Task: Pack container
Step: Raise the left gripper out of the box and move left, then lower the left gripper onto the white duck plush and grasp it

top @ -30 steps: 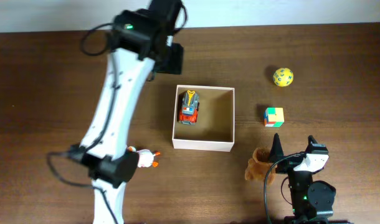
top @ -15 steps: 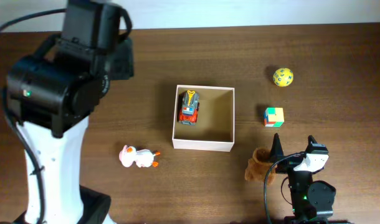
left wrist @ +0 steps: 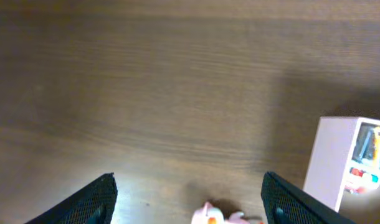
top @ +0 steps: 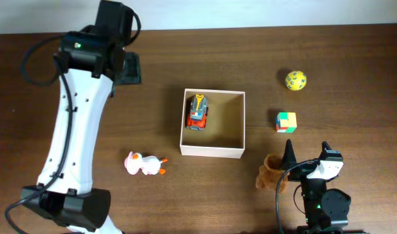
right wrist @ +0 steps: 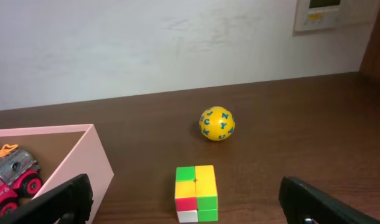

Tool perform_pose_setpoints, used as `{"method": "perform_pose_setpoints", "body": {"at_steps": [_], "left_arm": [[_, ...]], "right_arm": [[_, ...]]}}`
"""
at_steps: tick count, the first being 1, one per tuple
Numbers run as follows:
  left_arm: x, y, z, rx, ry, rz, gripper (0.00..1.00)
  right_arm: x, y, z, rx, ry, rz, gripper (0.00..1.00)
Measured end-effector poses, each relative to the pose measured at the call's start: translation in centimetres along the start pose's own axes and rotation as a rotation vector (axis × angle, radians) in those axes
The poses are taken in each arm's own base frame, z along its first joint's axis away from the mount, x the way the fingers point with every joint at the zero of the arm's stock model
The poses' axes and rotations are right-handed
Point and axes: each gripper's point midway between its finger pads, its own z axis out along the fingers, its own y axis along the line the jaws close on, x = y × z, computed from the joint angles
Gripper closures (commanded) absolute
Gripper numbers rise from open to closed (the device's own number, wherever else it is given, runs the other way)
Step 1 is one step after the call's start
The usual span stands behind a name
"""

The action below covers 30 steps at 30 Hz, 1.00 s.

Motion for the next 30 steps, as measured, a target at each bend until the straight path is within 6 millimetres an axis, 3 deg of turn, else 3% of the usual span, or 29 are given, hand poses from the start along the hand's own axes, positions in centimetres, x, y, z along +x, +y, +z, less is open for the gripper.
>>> {"method": "perform_pose_setpoints", "body": {"at_steps": [16, 22, 30], "left_arm": [[4.0, -2.7, 4.6, 0.092, 0.142, 0.057, 0.22], [5.6, -2.3, 4.6, 0.101, 0.120, 0.055, 0.21], [10.3, -1.7, 5.7, 0.111, 0.121, 0.050, 0.21]], "right_arm": [[0.0, 0.0, 0.0, 0.000, 0.000, 0.000, 0.01], [0.0, 0.0, 0.0, 0.000, 0.000, 0.000, 0.01], [0.0, 0.0, 0.0, 0.000, 0.000, 0.000, 0.01]]}}
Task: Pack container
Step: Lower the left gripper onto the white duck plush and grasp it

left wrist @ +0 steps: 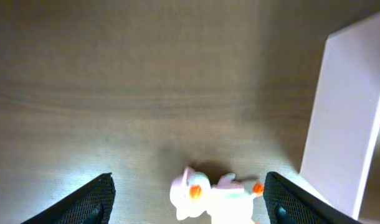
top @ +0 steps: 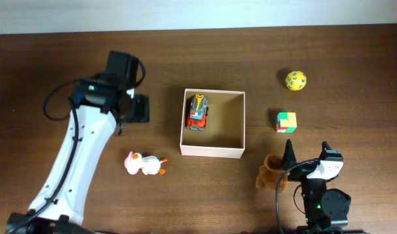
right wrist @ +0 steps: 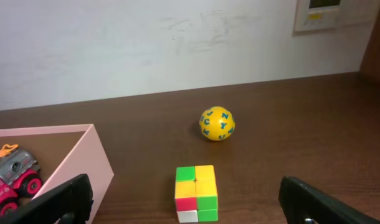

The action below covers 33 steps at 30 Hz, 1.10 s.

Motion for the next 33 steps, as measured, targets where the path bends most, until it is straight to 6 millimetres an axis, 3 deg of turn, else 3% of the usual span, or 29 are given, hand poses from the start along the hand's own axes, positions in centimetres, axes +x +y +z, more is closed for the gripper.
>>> {"method": "perform_pose_setpoints", "body": {"at_steps": [7, 14, 19, 24, 28, 33], "left_arm": [[5.7, -0.7, 3.4, 0.041, 0.140, -0.057, 0.21], [8.5, -1.1, 4.7, 0.048, 0.226, -0.190, 0.25], [11.3, -1.4, 5.9, 0.027, 0.314, -0.363, 0.41], [14.4, -1.5, 7.0, -0.003, 0.402, -0.508, 0.43], [15.3, -1.7, 7.8, -0.017, 0.419, -0.622, 0.43], [14.4, -2.2, 8.3, -0.010, 0.385, -0.778, 0.43]], "right_arm": [[0.0, 0.0, 0.0, 0.000, 0.000, 0.000, 0.01], [0.0, 0.0, 0.0, 0.000, 0.000, 0.000, 0.01], [0.0, 0.0, 0.0, 0.000, 0.000, 0.000, 0.01], [0.0, 0.0, 0.0, 0.000, 0.000, 0.000, 0.01], [0.0, 0.0, 0.0, 0.000, 0.000, 0.001, 0.01], [0.0, 0.0, 0.0, 0.000, 0.000, 0.000, 0.01]]}}
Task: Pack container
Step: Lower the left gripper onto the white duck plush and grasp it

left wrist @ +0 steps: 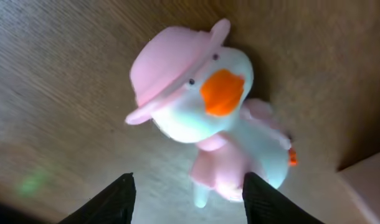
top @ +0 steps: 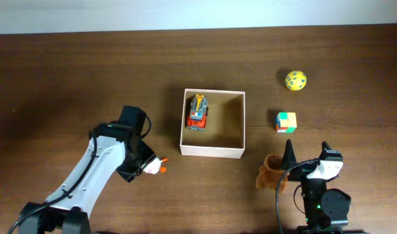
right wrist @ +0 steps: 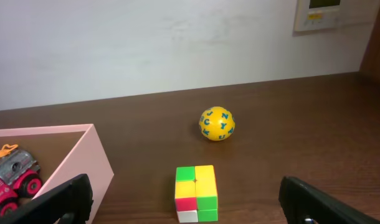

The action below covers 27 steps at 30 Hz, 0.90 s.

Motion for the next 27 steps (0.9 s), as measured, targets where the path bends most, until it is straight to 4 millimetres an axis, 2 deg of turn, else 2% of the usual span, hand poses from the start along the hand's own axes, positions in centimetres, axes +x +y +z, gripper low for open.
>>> {"method": "perform_pose_setpoints", "body": {"at_steps": [6, 15, 21, 27], "left_arm": [[-0.7, -1.6, -0.1, 0.070, -0.022, -0.116, 0.42], [-1.2, -2.5, 0.0, 0.109, -0.033, -0.194, 0.42], [-1.0, -2.5, 1.8, 0.086, -0.008, -0.208, 0.42], [-1.1, -2.6, 2.3, 0.080, -0.006, -0.212, 0.43]], "right_arm": [[0.0, 0.0, 0.0, 0.000, 0.000, 0.000, 0.01], [0.0, 0.0, 0.0, 0.000, 0.000, 0.000, 0.01], [0.0, 0.0, 0.0, 0.000, 0.000, 0.000, 0.01], [0.0, 0.0, 0.0, 0.000, 0.000, 0.000, 0.01]]}}
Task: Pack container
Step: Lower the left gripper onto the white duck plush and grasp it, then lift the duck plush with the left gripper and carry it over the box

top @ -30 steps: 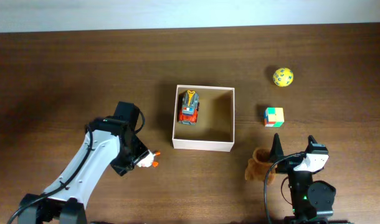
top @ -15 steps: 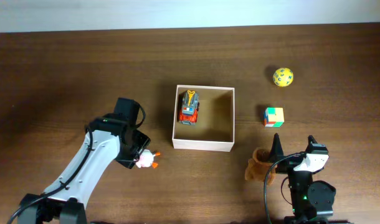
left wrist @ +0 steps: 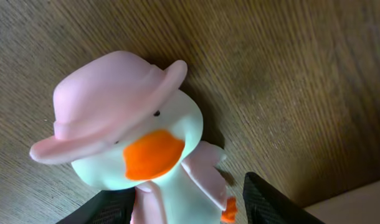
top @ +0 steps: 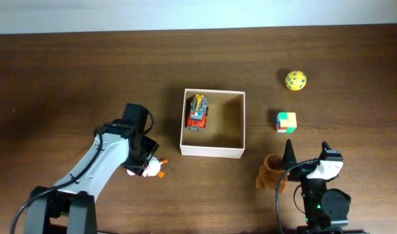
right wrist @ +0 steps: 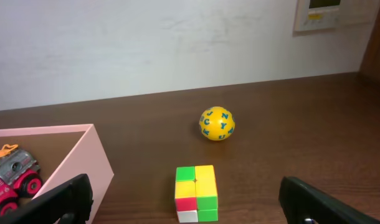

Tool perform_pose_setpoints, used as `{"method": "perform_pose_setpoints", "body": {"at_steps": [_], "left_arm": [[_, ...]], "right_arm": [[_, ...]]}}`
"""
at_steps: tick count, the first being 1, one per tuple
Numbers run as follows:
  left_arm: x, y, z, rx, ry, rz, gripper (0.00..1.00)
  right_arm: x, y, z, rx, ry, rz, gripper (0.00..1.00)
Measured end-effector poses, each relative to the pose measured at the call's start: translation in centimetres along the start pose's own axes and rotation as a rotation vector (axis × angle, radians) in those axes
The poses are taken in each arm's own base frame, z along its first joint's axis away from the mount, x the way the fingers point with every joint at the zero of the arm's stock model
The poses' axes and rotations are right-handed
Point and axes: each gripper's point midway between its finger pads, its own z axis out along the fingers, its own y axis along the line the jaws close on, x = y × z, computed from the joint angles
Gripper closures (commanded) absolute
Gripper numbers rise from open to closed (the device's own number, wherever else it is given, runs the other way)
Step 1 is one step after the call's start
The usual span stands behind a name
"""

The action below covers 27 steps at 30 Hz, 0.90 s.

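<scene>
A white duck [left wrist: 146, 149] with a pink hat and orange beak lies on the table left of the pink open box [top: 211, 151]. My left gripper [left wrist: 190, 208] is open and low over the duck [top: 150, 171], a finger on either side of its body. A red and grey toy car [top: 198, 112] sits in the box's left half. My right gripper [top: 307, 159] rests open near the front right edge, beside a brown plush [top: 270, 172].
A yellow ball [right wrist: 217, 124] with blue marks lies at the far right, and a coloured cube [right wrist: 195, 193] sits right of the box. A white wall runs behind the table's far edge.
My left gripper has turned a little over the duck, whose body now sits deeper between the open fingers. The right arm and the other objects have not moved.
My left gripper was high over the far left of the table, open. A second later it was nearer the box with the duck in its view. Then it was low over the duck, and now straddles its body. The right arm stayed still throughout.
</scene>
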Motion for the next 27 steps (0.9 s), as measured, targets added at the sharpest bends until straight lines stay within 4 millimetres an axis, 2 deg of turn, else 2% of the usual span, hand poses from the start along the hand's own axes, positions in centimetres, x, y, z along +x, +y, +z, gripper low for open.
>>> {"method": "perform_pose_setpoints", "body": {"at_steps": [4, 7, 9, 12, 14, 22, 24, 27], "left_arm": [[0.2, 0.0, 0.2, -0.004, 0.011, -0.002, 0.53], [0.4, 0.0, 0.2, 0.000, 0.025, -0.002, 0.83], [0.4, -0.1, 0.2, 0.002, 0.031, 0.007, 0.98], [0.6, -0.1, 0.2, 0.005, 0.041, 0.019, 0.97], [0.7, -0.1, 0.2, 0.005, 0.045, 0.021, 0.93], [1.3, -0.3, 0.1, 0.019, 0.083, 0.092, 0.97], [1.3, -0.7, -0.2, 0.033, 0.088, 0.120, 0.97], [0.9, -2.8, -1.7, 0.091, 0.074, 0.186, 0.97]], "right_arm": [[0.0, 0.0, 0.0, 0.000, 0.000, 0.000, 0.01], [0.0, 0.0, 0.0, 0.000, 0.000, 0.000, 0.01], [0.0, 0.0, 0.0, 0.000, 0.000, 0.000, 0.01], [0.0, 0.0, 0.0, 0.000, 0.000, 0.000, 0.01], [0.0, 0.0, 0.0, 0.000, 0.000, 0.000, 0.01], [0.0, 0.0, 0.0, 0.000, 0.000, 0.000, 0.01], [0.0, 0.0, 0.0, 0.000, 0.000, 0.000, 0.01], [0.0, 0.0, 0.0, 0.000, 0.000, 0.000, 0.01]]}}
